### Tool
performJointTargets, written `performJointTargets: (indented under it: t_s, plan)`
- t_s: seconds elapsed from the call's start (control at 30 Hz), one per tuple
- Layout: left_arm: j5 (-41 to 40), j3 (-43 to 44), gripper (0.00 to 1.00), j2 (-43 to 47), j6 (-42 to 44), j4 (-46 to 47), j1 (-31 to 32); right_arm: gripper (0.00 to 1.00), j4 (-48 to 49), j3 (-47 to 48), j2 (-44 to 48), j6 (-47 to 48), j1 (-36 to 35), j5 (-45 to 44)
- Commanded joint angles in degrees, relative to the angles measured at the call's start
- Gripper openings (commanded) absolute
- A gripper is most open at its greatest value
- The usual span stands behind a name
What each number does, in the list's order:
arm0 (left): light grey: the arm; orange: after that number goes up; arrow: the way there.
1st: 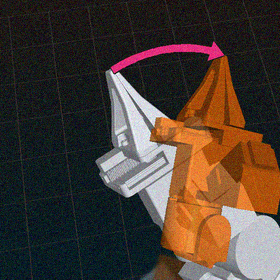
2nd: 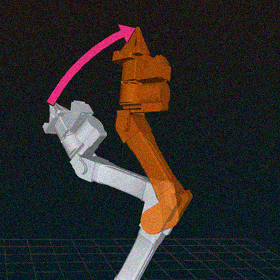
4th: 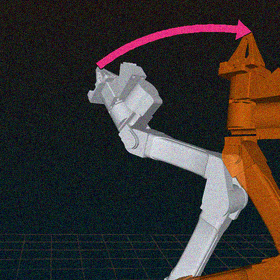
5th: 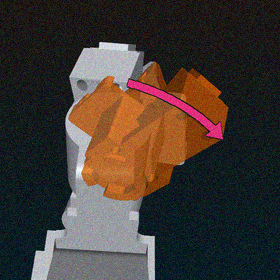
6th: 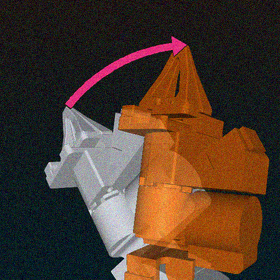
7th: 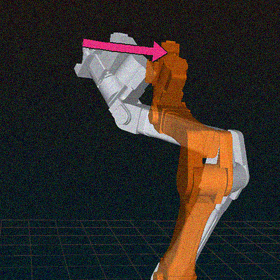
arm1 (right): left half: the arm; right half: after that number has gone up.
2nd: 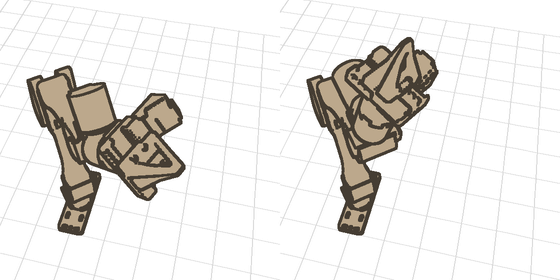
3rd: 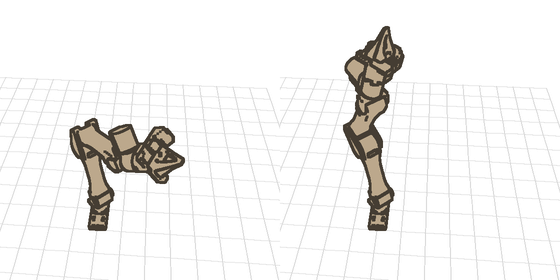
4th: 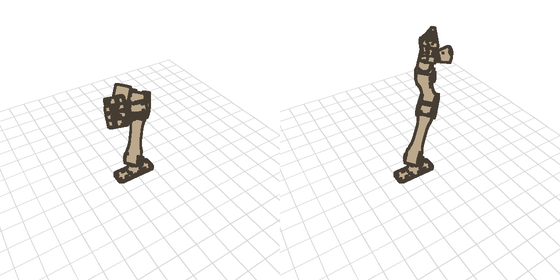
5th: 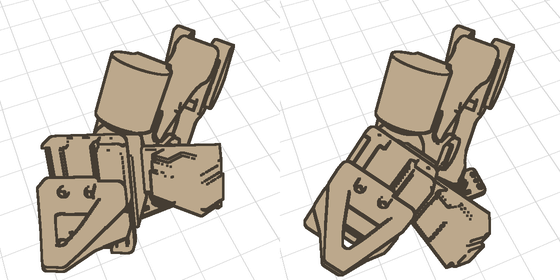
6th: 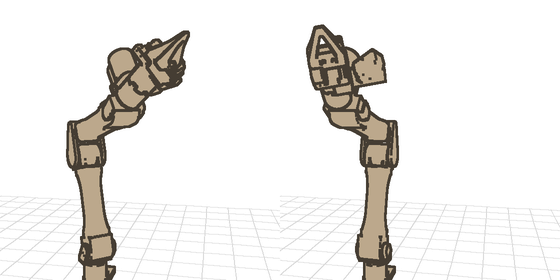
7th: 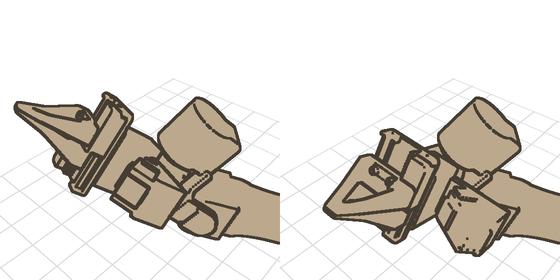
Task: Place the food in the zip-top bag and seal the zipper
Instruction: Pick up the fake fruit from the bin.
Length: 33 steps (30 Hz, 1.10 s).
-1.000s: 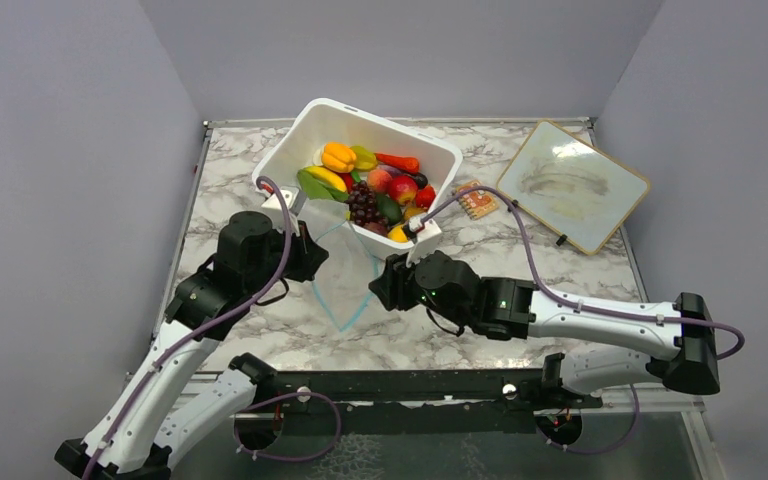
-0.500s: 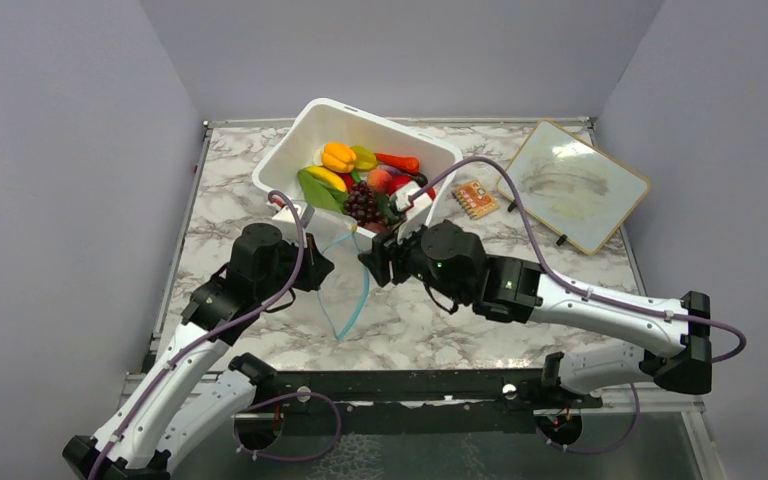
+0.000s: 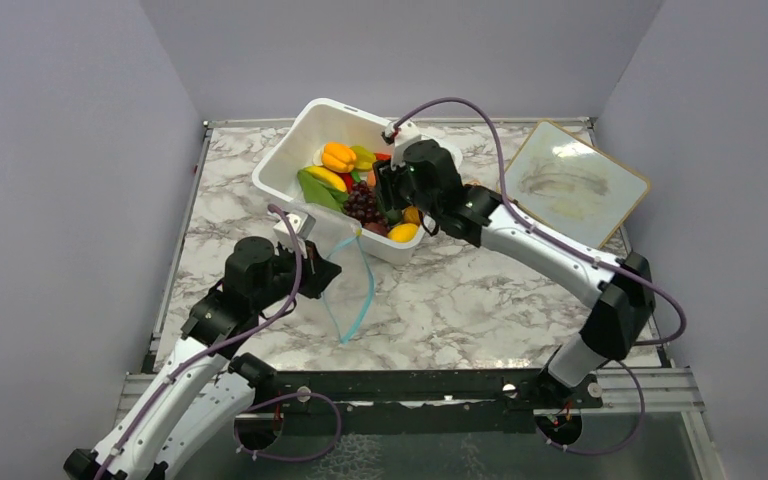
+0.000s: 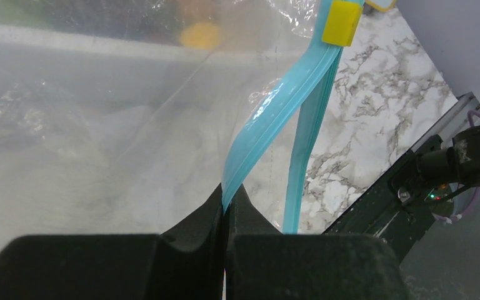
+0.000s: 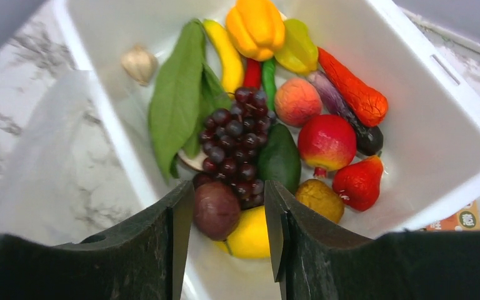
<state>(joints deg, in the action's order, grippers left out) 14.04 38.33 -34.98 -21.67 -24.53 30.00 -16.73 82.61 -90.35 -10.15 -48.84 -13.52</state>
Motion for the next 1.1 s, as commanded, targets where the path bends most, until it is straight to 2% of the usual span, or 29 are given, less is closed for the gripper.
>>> performJointTargets:
  t_s: [0.0,0.3,0.47,0.87,1.07]
  plan:
    - [4.0,-0.39,0.0,2.23,1.45,3.31,-0.37,0.46,-2.17,4.54,-6.98,5.62,2.89,2.65]
    - [4.96,-0.45,0.0,2.53,1.88,3.5,-0.31,0.57,-8.43,18.32,-22.82,9.18,8.01,0.71]
    - [6.59,-0.61,0.0,2.58,2.05,3.92,-0.34,0.58,-12.16,25.68,-30.29,9.8,11.3,2.46]
    - [6.33,-0.71,0.0,3.89,2.34,4.13,-0.37,0.61,-17.68,35.05,-39.72,10.55,14.87,7.26]
    - [6.61,-0.62,0.0,3.27,2.42,4.23,-0.37,0.61,-17.7,34.48,-41.06,10.43,15.02,9.42]
